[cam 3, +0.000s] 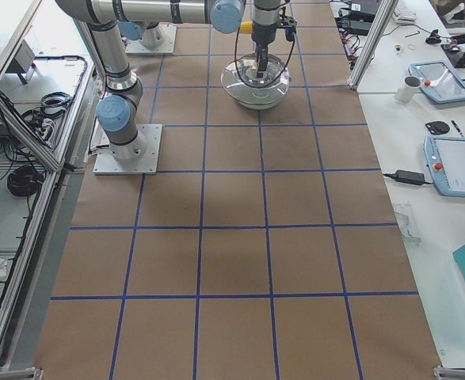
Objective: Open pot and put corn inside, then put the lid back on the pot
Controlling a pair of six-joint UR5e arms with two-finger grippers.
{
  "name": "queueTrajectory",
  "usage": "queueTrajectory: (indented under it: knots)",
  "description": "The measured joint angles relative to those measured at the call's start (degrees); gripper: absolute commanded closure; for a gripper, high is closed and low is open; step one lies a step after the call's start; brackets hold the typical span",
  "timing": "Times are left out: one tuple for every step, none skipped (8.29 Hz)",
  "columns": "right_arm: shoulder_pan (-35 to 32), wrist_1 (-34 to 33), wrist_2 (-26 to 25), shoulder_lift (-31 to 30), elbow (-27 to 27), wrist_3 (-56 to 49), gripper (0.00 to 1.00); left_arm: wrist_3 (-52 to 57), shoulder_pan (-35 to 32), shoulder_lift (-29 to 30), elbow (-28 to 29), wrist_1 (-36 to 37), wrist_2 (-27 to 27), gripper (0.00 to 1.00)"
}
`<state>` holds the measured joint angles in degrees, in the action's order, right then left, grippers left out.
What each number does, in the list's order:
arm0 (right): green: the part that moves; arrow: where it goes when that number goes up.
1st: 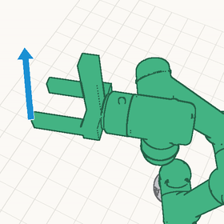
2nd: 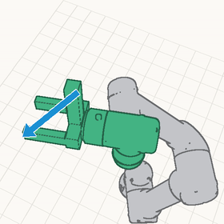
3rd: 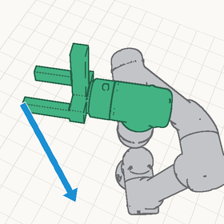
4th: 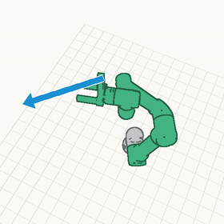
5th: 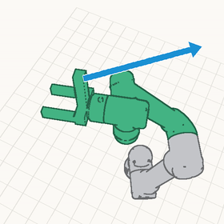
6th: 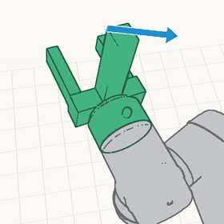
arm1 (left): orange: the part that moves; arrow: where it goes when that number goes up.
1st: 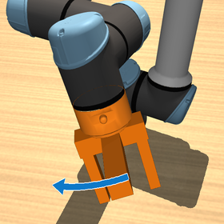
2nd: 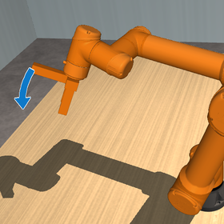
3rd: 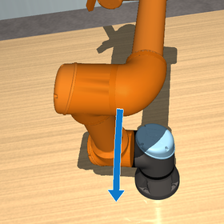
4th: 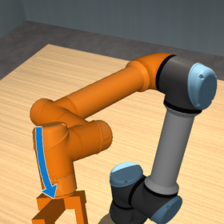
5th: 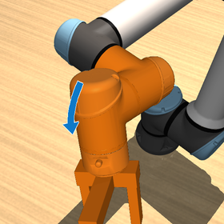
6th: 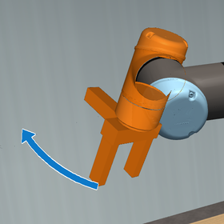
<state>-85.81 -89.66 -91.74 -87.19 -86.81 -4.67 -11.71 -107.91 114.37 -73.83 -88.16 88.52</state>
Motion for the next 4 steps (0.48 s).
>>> queueTrajectory:
  knots:
    - [0.02,0.01,0.13,0.0,-0.02,0.04,0.83,-1.58,-1.55,2.33,1.32,1.44,-0.29,1.0]
    - [0.03,0.01,0.07,0.0,-0.02,0.07,0.83,-2.61,-2.58,3.97,3.02,2.08,-0.44,1.0]
    - [0.03,0.02,-0.13,0.0,-0.03,0.09,0.83,-3.09,-3.18,4.92,4.47,2.3,-0.5,1.0]
    - [0.03,0.01,-0.27,0.0,-0.03,0.1,0.84,-3.31,-3.45,5.57,5.27,2.47,-0.53,1.0]
